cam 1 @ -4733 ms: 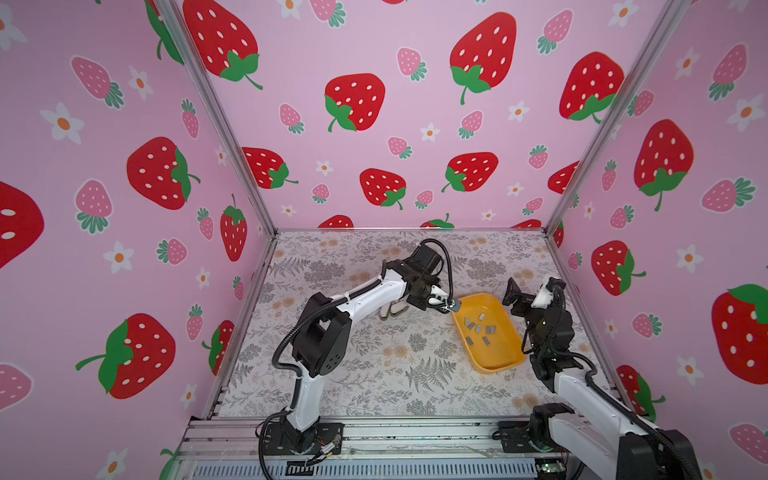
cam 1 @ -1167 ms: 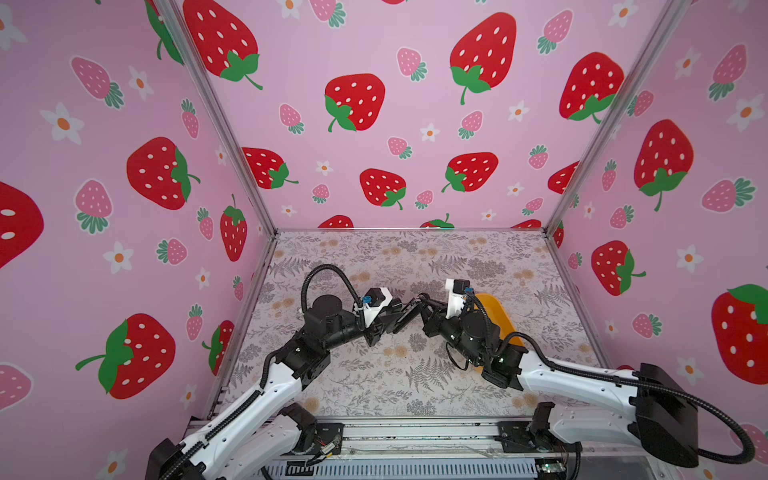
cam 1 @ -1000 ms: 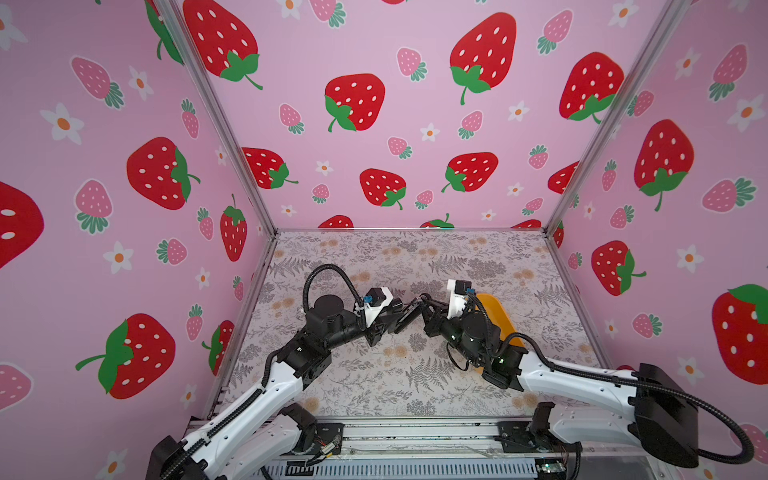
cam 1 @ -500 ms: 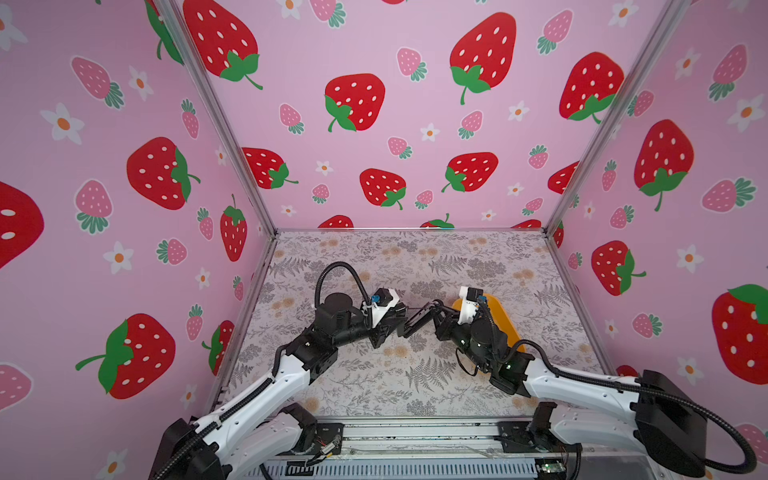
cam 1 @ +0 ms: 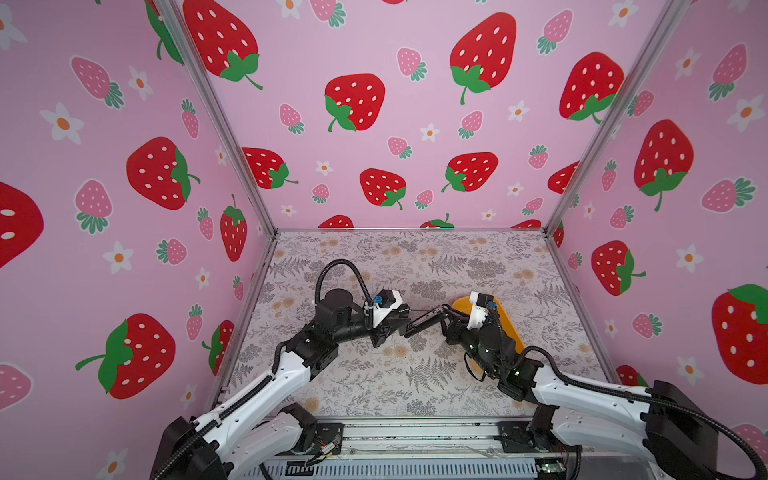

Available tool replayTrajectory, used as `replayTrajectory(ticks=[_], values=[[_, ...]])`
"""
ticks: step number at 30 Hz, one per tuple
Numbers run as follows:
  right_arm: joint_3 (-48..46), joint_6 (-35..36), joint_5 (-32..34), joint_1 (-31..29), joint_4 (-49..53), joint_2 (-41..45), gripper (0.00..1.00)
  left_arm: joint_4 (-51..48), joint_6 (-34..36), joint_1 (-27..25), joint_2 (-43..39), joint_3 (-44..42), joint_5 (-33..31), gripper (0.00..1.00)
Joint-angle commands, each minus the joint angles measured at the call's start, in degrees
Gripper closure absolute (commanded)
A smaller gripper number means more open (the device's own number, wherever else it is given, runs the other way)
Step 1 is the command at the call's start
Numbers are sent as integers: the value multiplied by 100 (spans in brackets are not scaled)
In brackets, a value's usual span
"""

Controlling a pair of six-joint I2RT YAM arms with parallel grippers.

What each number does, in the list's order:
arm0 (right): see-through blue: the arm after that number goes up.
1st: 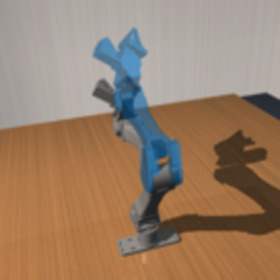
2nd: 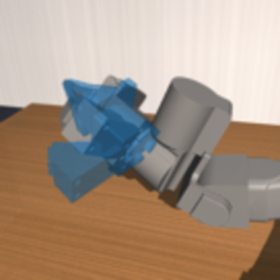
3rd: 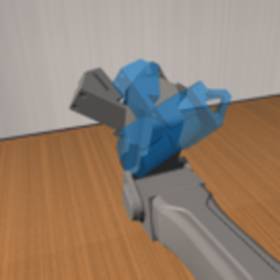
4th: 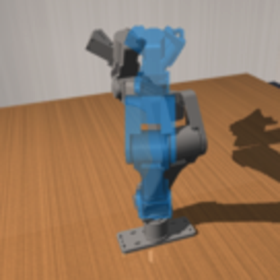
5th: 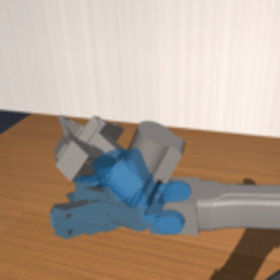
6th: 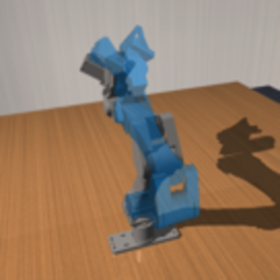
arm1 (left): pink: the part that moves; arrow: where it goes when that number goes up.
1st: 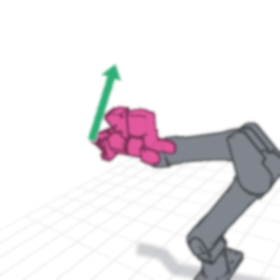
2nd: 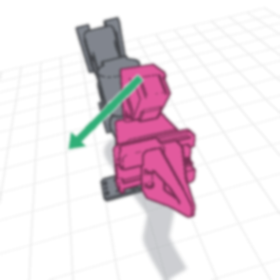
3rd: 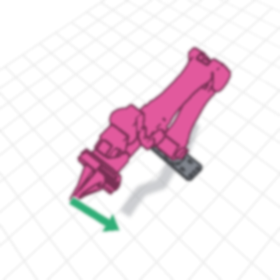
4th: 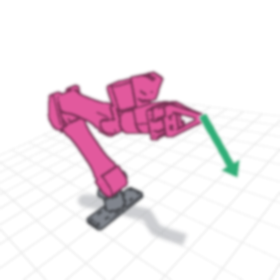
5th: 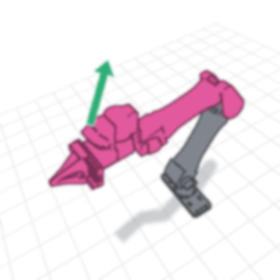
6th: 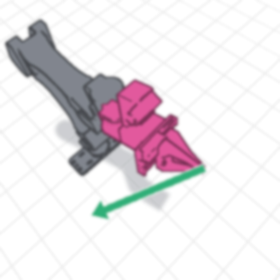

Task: Load the staples into the stapler

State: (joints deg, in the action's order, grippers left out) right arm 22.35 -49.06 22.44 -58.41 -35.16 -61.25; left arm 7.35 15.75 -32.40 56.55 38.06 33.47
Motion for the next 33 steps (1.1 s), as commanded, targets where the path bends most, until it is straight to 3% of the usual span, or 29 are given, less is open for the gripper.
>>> replayTrajectory(ticks=[1, 8, 12, 15, 20, 23, 27, 30, 33], values=[[-229, -58, 398, 243, 338, -13, 63, 351, 247, 41, -302, 323, 510, 100], [-442, -147, 144, 414, 259, 24, 61, 500, 279, 111, -484, 251, 608, 100], [-479, -178, -184, 506, 241, -14, 57, 589, 257, 198, -602, 177, 590, 100], [-530, 188, -696, 538, -106, 30, 50, 441, 388, 272, -507, 234, 430, 100], [-636, 157, -1852, 542, -793, 481, 41, 679, 794, 295, -255, 53, 541, 100], [-526, -30, -2044, 555, -602, 793, 41, 979, 932, 292, -187, -115, 570, 100], [-679, -167, -2116, 663, -527, 1356, 38, 651, 1219, 296, -10, 15, 409, 100], [-793, 205, -2015, 690, -535, 1684, 35, 517, 1395, 296, 28, 43, 462, 100], [-595, 1418, -2375, 691, -434, 1915, 39, 217, 1599, 297, 36, 145, 757, 100]])
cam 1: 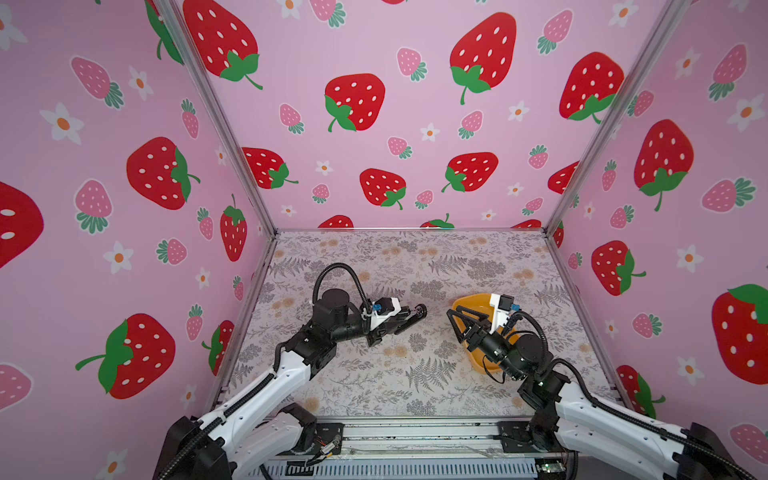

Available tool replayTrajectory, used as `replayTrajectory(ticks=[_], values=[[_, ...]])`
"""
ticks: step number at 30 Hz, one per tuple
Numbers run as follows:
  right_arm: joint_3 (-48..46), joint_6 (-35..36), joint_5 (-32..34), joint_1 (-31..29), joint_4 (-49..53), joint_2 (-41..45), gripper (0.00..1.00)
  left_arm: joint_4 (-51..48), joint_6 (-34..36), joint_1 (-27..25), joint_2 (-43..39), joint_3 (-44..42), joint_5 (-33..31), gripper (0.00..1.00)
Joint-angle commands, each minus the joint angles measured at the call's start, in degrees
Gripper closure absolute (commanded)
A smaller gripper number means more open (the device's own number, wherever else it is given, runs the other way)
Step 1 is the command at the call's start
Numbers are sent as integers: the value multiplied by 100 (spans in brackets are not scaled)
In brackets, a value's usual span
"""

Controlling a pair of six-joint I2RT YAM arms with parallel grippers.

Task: Load the staples into the stapler

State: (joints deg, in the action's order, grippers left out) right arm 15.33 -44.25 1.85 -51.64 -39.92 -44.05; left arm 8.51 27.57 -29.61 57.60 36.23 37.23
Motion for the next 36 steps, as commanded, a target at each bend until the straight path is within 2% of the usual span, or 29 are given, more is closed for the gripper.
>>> replayTrajectory(ticks=[1, 4, 7, 10, 15, 19, 23, 30, 36], values=[[257, 1398, -546, 12, 226, 286, 41, -65, 520, 21, -43, 414, 486, 100], [668, 2518, -1415, -15, 692, 415, 47, -768, 891, 7, 91, 731, 762, 100], [1100, 3186, -1928, -128, 1065, 195, 48, -1510, 1388, -10, 235, 994, 1063, 100], [1619, 3559, -2279, -236, 1519, -296, 45, -1969, 1678, -53, 333, 1157, 1233, 100], [2106, 3950, -2878, -331, 1970, -1084, 46, -2130, 1770, -82, 398, 1241, 1354, 100], [2255, 4200, -2641, -366, 2334, -1487, 48, -2349, 1872, -93, 480, 1416, 1416, 100], [2141, 4348, -2267, -369, 2288, -1607, 47, -2492, 1924, -98, 506, 1487, 1414, 100], [2030, 4425, -2124, -371, 2243, -1843, 48, -2965, 2052, -92, 398, 1643, 1577, 100], [1756, 4401, -2158, -371, 2001, -1933, 56, -3067, 2042, -91, 222, 1703, 1665, 100]])
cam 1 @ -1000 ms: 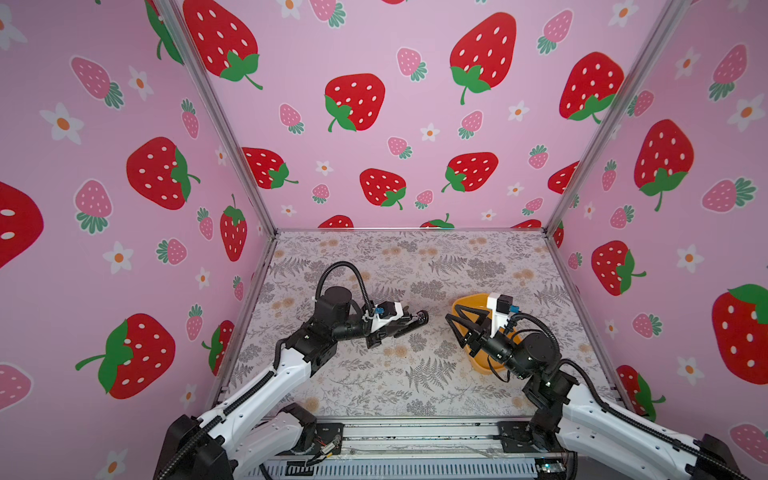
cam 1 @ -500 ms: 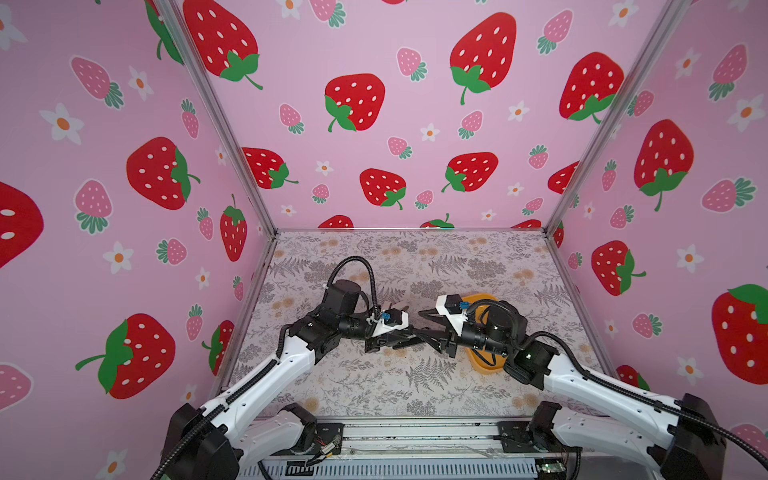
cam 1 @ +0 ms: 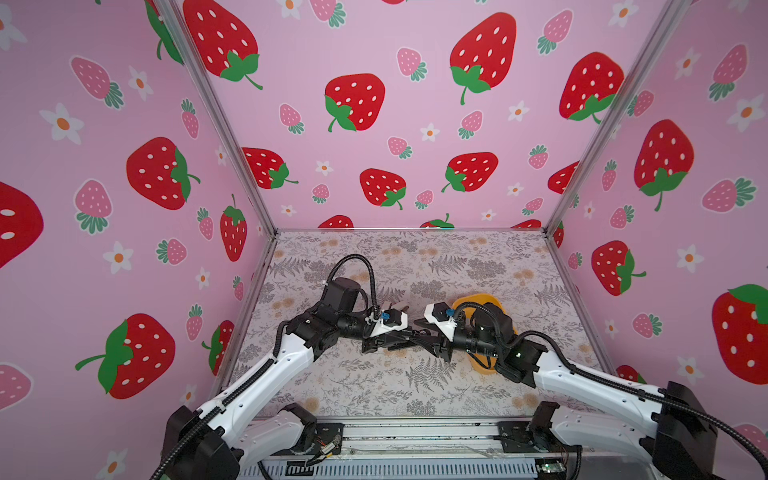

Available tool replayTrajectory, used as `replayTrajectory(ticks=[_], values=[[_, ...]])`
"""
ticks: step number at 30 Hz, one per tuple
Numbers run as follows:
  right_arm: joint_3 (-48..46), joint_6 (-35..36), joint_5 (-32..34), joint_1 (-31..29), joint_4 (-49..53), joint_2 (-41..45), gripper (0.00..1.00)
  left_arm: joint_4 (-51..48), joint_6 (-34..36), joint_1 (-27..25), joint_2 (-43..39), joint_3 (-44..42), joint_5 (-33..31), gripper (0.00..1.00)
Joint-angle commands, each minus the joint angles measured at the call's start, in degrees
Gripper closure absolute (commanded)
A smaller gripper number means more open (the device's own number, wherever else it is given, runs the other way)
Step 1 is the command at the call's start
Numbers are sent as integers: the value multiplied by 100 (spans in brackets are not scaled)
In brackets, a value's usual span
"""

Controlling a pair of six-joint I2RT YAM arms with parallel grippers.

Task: Load the staples into the stapler
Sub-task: 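Hold the opened stapler between both grippers and pull its top arm farther open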

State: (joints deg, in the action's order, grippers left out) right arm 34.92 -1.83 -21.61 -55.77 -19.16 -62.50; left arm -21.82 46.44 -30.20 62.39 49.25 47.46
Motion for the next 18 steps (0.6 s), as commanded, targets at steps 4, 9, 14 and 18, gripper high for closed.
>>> replayTrajectory(ticks=[4, 9, 14, 18], values=[[-424, 61, 112, 43, -306, -117, 61, -14, 46, -38, -371, 424, 665, 100], [-685, -69, 139, 42, -585, -213, 64, 114, 1, -32, -490, 392, 768, 100], [-647, -82, -221, 40, -607, -349, 63, 116, -20, -30, -493, 414, 733, 100], [-516, -140, -651, 43, -658, -562, 63, 80, -47, -31, -461, 466, 734, 100]])
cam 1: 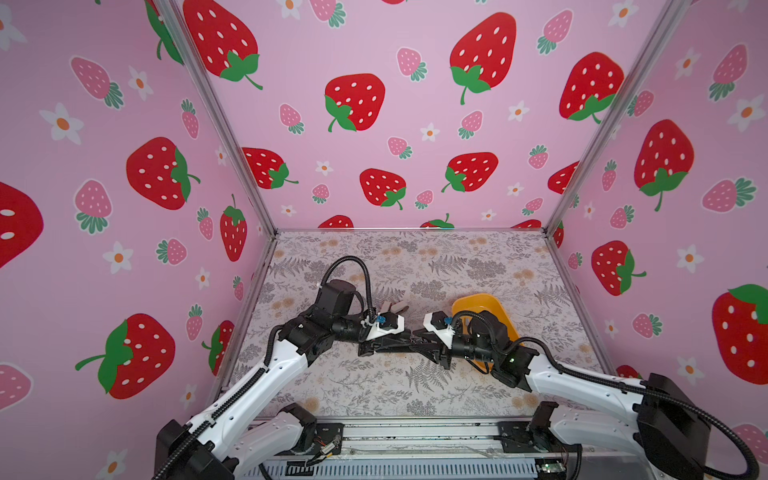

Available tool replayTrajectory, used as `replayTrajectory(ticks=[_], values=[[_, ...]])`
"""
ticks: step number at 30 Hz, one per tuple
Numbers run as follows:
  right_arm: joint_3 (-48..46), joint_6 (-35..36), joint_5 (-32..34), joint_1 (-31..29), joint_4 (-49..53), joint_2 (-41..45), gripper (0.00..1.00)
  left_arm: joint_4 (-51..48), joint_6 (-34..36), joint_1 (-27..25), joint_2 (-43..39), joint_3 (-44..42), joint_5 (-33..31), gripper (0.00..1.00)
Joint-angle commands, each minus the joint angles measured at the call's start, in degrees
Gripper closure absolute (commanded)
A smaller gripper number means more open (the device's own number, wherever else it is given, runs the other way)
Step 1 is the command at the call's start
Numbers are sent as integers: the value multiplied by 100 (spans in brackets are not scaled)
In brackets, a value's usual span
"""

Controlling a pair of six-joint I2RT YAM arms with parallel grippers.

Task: Load the staples into the stapler
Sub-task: 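Hold the opened stapler between both grippers and pull its top arm farther open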

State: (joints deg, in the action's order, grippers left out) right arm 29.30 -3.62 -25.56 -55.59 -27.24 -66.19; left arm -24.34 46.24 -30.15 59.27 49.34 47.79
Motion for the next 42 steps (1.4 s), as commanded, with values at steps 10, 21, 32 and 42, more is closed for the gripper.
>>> replayTrajectory(ticks=[10, 21, 32, 42], values=[[530, 62, -274, -188, 167, -856, 61, 350, 43, -35, -113, 431, 767, 100], [429, -112, -36, -234, -298, -764, 58, 367, 121, -38, -13, 392, 831, 100], [84, -100, 111, -178, -526, -595, 83, 910, -422, 270, -152, 281, 995, 100], [-621, -369, -567, 312, -1432, -377, 100, 2143, -1529, 1204, -641, -285, 1460, 100]])
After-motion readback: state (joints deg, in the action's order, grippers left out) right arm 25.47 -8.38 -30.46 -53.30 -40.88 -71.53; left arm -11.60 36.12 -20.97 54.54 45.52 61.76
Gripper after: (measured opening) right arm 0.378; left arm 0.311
